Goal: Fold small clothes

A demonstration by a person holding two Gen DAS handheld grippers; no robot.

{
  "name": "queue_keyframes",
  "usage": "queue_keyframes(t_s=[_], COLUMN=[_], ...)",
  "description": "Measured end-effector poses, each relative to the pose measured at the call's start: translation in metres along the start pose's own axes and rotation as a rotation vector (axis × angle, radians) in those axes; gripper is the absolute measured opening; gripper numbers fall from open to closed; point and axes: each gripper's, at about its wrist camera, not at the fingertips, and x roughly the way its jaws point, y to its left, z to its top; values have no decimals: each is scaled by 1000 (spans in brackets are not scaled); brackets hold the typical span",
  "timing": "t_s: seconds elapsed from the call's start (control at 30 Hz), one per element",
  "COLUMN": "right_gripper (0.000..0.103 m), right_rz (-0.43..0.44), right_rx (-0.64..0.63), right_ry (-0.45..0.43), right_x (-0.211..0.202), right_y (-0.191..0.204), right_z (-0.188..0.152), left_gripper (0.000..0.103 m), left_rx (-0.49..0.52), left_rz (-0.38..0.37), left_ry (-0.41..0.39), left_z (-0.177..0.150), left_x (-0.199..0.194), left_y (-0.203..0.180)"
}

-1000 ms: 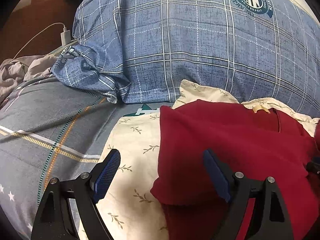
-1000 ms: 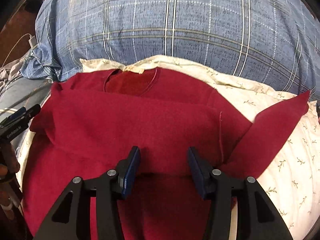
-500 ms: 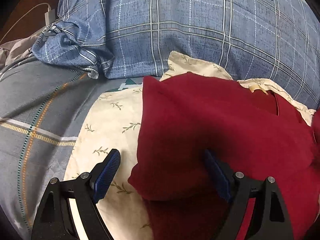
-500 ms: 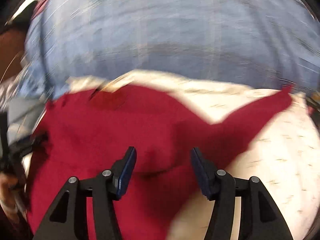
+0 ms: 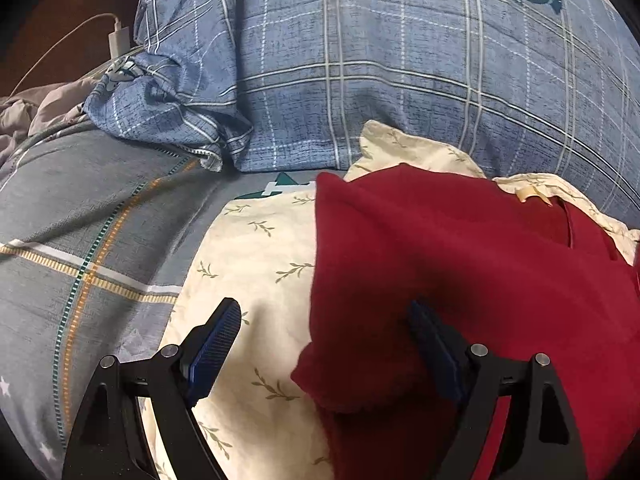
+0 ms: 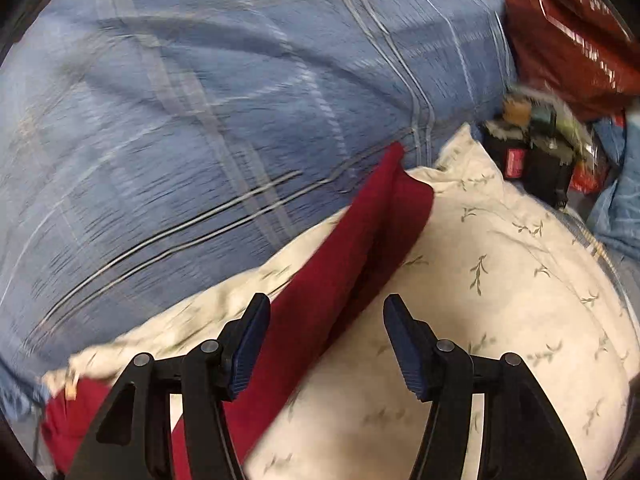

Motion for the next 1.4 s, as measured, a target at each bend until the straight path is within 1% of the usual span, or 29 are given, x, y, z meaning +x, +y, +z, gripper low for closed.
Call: queue_keyframes(t_s=[0.03, 0.07, 0.1, 0.13, 0.2, 0.27, 0.37, 0.47, 0.5, 0.57, 0.6, 0.63, 0.7, 0.73, 0.77, 0.8, 0.87, 0.9, 0.97, 1.0, 1.03, 1.07, 1.13, 1.17, 1.2, 1.27, 1.33, 1.37, 1.4], right_gripper=[42, 21, 12, 7, 6, 6, 6, 6, 6, 6, 6, 6, 6, 6, 6, 6, 6, 6, 6, 7, 12, 12, 14, 17, 23, 56, 64, 64, 64], right_rz=[10, 24, 45, 56, 56, 79, 136, 234, 280, 342, 398, 429, 511, 539, 572, 584, 620, 626, 618, 612, 597, 571, 527, 531, 552, 550, 554, 538, 515], right_rx=[25, 38, 40, 21, -16, -43, -103, -191, -237, -308, -377, -418, -556, -607, -679, -718, -824, -852, -902, -917, -940, -966, -970, -962, -951, -926, -867, -839, -821], right_ry=[16, 26, 29, 25, -5, -65, -157, -248, -283, -315, -317, -312, -281, -265, -232, -210, -140, -118, -38, 3, 67, 158, 282, 294, 278, 239, 168, 127, 104], right_x=[8, 14, 19, 21, 16, -6, -58, -125, -155, -185, -205, -212, -233, -238, -239, -238, -222, -212, -180, -165, -142, -117, -84, -82, -86, -103, -124, -133, -135], right_y=[-4, -6, -7, -6, -3, -2, 4, 23, 35, 59, 81, 93, 142, 159, 187, 202, 250, 257, 291, 301, 311, 319, 314, 309, 299, 272, 233, 211, 199], right_z=[3, 4, 4, 4, 0, -2, -4, -10, -16, -20, -31, -36, -66, -84, -105, -115, -157, -173, -220, -236, -259, -282, -299, -299, -296, -279, -251, -236, -228], left_gripper=[85, 85, 85, 85, 85, 85, 85, 85, 85, 85, 85, 85, 85, 85, 85, 85, 85, 85, 85, 85, 85, 85, 85, 85, 85, 85, 85, 85, 85], left_rx=[-3, -4, -4, 0, 6, 3, -3, -26, -37, -65, -79, -90, -124, -140, -158, -173, -208, -221, -250, -263, -269, -273, -276, -277, -278, -277, -274, -269, -261], left_rz=[-3, -4, -3, 0, 4, 4, 20, 26, 22, 7, 3, 0, -18, -25, -33, -39, -47, -54, -64, -73, -79, -85, -91, -96, -104, -118, -125, -131, -140], left_ry=[5, 7, 7, 4, 4, 3, -14, -47, -57, -76, -82, -85, -92, -95, -100, -105, -115, -116, -116, -111, -110, -107, -100, -100, -103, -108, -101, -93, -84], left_z=[0, 1, 2, 2, 3, 4, 5, 6, 6, 5, 5, 4, 4, 4, 4, 4, 4, 4, 4, 4, 5, 5, 7, 7, 7, 9, 9, 9, 8], left_x=[2, 3, 4, 4, 5, 5, -1, -11, -15, -22, -24, -26, -31, -32, -34, -35, -38, -38, -37, -36, -35, -34, -33, -32, -33, -32, -29, -28, -26], left_y=[0, 0, 0, -1, -1, 0, 3, 9, 11, 17, 21, 23, 32, 36, 41, 45, 56, 59, 66, 70, 71, 72, 74, 75, 75, 74, 70, 67, 65])
